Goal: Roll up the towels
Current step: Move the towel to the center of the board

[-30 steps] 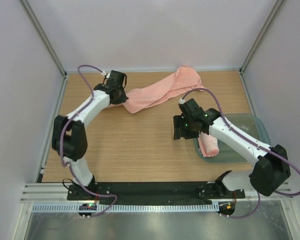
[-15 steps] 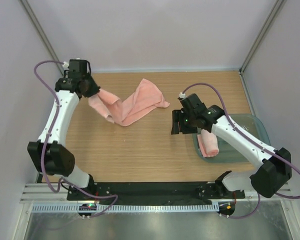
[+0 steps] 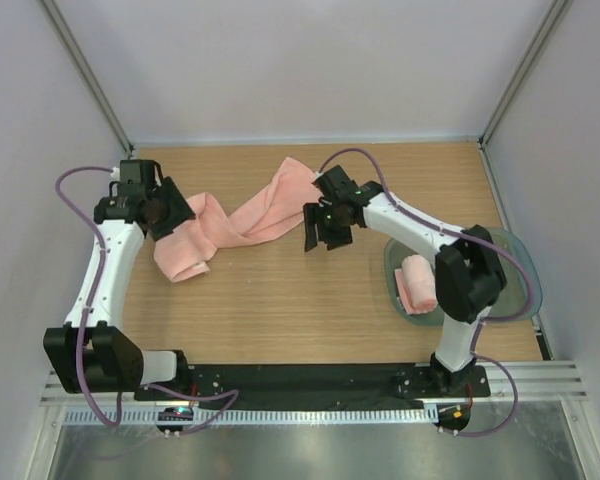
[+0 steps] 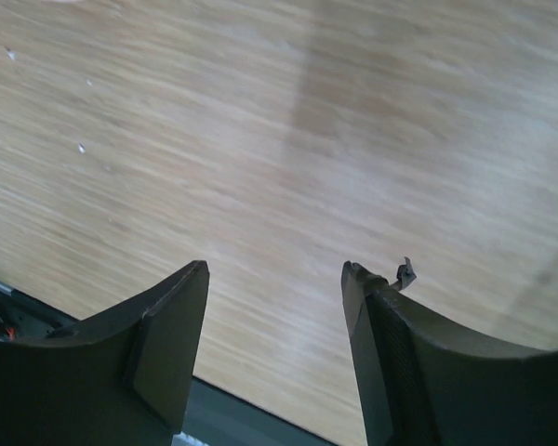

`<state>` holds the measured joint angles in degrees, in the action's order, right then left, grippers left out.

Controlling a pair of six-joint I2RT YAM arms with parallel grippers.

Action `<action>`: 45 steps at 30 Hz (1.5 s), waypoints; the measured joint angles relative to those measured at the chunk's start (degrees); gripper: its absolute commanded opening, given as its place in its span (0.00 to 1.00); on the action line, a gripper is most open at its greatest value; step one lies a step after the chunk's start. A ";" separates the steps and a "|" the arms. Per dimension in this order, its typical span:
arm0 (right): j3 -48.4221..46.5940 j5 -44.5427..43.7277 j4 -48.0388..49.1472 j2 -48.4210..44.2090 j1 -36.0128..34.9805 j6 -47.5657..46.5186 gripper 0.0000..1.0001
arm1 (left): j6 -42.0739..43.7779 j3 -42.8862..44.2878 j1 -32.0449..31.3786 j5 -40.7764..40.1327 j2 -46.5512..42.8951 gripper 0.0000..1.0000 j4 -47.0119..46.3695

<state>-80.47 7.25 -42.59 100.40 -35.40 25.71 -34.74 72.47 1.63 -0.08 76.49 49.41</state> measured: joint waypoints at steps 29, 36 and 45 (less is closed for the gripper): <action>-29.33 1.55 5.31 32.30 -6.27 -7.52 0.75 | 0.35 -12.46 -15.23 -10.01 5.31 0.58 -3.32; -3.98 0.85 11.13 13.79 1.36 -0.37 0.75 | -0.81 -9.44 -20.33 -18.56 17.25 0.57 -6.62; 5.07 1.66 12.57 1.29 -0.33 0.33 0.75 | -0.57 -7.87 -20.37 -25.77 25.22 0.56 -9.09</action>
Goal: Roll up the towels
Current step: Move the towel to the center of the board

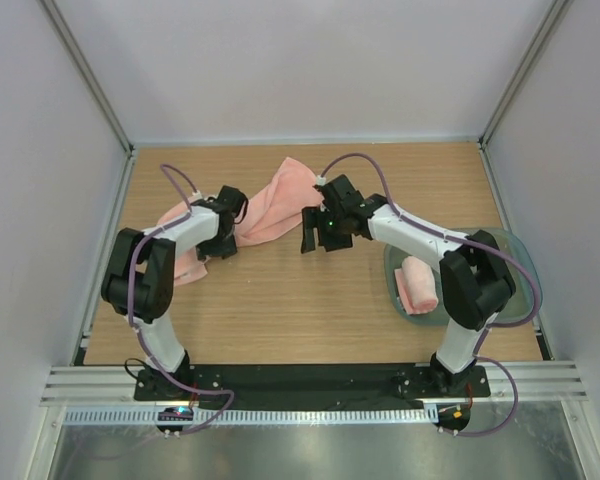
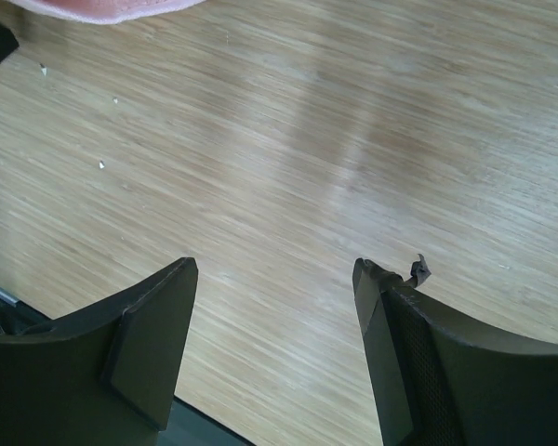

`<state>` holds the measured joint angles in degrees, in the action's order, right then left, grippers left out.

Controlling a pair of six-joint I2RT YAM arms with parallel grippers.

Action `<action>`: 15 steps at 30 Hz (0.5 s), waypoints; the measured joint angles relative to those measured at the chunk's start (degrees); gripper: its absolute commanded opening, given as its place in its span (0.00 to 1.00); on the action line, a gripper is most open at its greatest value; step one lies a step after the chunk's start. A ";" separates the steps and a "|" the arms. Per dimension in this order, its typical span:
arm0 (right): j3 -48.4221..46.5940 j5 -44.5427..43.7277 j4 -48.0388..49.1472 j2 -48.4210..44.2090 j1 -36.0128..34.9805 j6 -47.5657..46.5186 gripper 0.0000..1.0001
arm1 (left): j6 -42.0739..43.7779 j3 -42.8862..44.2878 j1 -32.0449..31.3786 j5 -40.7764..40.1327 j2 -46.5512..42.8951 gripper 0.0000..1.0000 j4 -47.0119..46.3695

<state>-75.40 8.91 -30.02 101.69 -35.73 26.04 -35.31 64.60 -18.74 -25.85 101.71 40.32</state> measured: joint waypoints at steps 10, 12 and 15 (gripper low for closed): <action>2.45 -0.04 -0.85 -1.25 0.13 -0.55 0.75 | 1.79 7.43 0.00 -4.44 7.82 0.10 -2.25; 2.45 -0.26 -1.22 -1.29 0.28 -0.79 0.75 | 2.29 7.48 0.00 -5.18 8.07 0.00 -2.08; 2.45 -0.26 -2.03 -1.29 0.94 -1.09 0.75 | 2.60 7.48 0.00 -5.68 8.04 0.00 -1.95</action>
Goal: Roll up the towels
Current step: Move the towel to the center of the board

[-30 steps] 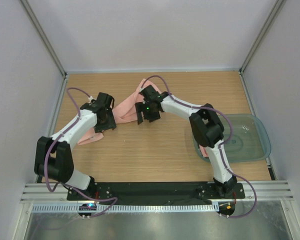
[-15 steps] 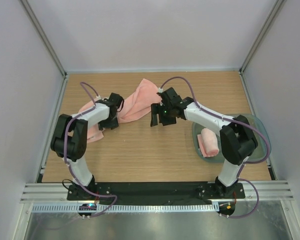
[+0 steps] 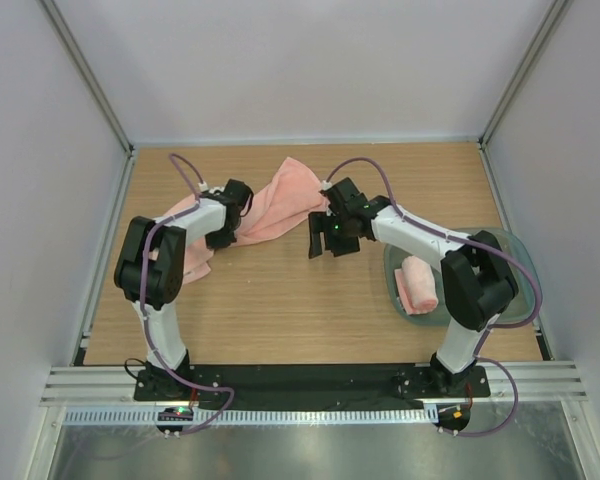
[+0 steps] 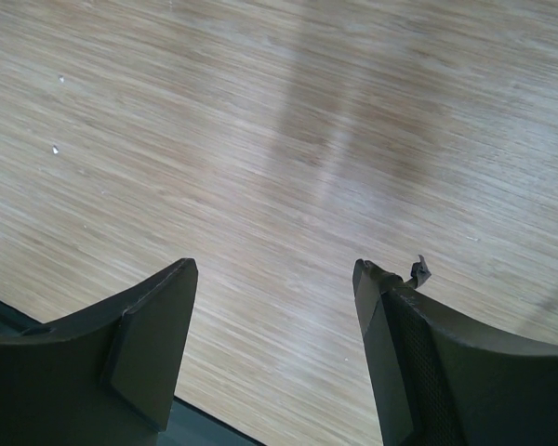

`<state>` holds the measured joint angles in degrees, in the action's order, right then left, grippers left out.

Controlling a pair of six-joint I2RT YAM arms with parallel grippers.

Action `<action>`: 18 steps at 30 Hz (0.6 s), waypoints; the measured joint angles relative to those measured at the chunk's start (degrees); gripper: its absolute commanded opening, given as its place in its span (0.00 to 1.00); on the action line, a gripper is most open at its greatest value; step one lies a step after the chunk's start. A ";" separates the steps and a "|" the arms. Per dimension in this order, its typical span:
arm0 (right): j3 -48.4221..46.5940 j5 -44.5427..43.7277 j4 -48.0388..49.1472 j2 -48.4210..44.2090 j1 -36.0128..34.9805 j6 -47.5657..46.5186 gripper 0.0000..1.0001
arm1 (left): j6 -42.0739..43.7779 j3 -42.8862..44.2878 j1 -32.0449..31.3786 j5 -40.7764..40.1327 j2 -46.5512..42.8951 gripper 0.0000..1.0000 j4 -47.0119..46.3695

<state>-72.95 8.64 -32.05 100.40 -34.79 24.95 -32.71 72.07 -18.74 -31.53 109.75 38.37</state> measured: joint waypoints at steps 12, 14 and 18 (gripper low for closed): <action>-7.43 -0.13 -5.22 0.94 7.32 -1.03 0.74 | 0.22 -0.90 -0.15 7.41 -20.28 0.00 10.14; -11.37 -0.07 -5.77 2.54 8.50 -1.03 0.72 | 0.79 -0.83 -0.26 8.15 -26.53 0.00 12.63; -20.72 -0.07 -6.62 8.48 9.88 -1.16 0.59 | 3.30 -3.10 -0.28 8.57 -37.88 0.00 15.23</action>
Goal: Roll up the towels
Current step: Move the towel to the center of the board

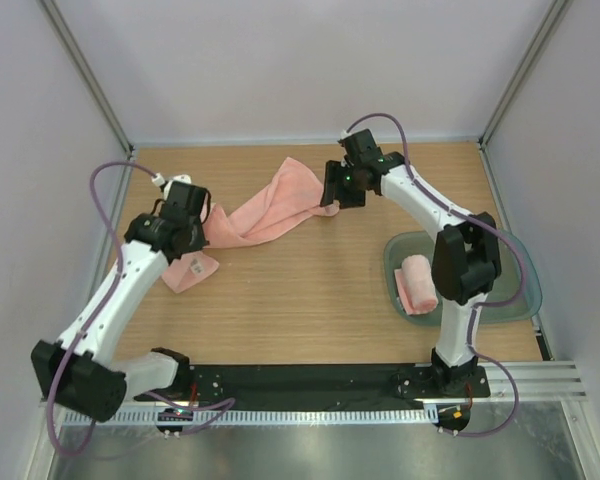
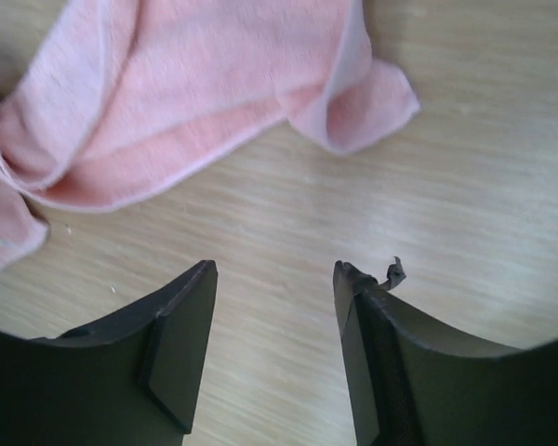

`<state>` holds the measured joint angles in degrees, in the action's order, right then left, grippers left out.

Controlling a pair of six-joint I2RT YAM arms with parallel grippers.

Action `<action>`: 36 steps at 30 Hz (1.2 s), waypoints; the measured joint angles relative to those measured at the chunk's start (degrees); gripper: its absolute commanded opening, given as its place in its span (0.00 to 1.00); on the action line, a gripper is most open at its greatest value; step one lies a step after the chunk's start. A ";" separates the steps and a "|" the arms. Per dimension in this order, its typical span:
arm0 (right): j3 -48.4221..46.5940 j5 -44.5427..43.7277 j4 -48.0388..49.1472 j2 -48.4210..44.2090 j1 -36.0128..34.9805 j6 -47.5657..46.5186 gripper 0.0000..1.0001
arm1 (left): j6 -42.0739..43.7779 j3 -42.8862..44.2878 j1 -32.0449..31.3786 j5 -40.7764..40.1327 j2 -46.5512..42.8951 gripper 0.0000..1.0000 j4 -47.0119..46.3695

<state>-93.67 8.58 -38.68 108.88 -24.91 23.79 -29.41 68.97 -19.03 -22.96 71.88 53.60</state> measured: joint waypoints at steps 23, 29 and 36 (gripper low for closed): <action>-47.67 -0.76 -1.53 38.60 0.48 2.75 0.72 | 2.47 -14.86 0.02 -4.94 -20.48 0.00 -1.40; -43.04 -1.95 -1.07 40.15 -1.07 2.75 0.49 | 2.47 -14.86 0.02 -4.96 -20.50 0.00 -1.42; -29.79 -4.46 1.62 33.53 -1.77 1.88 0.21 | 2.47 -14.86 0.02 -5.03 -20.52 0.00 -1.42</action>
<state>-123.46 4.12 -37.06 142.41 -26.68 25.67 -26.94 54.11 -19.00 -27.99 51.35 52.18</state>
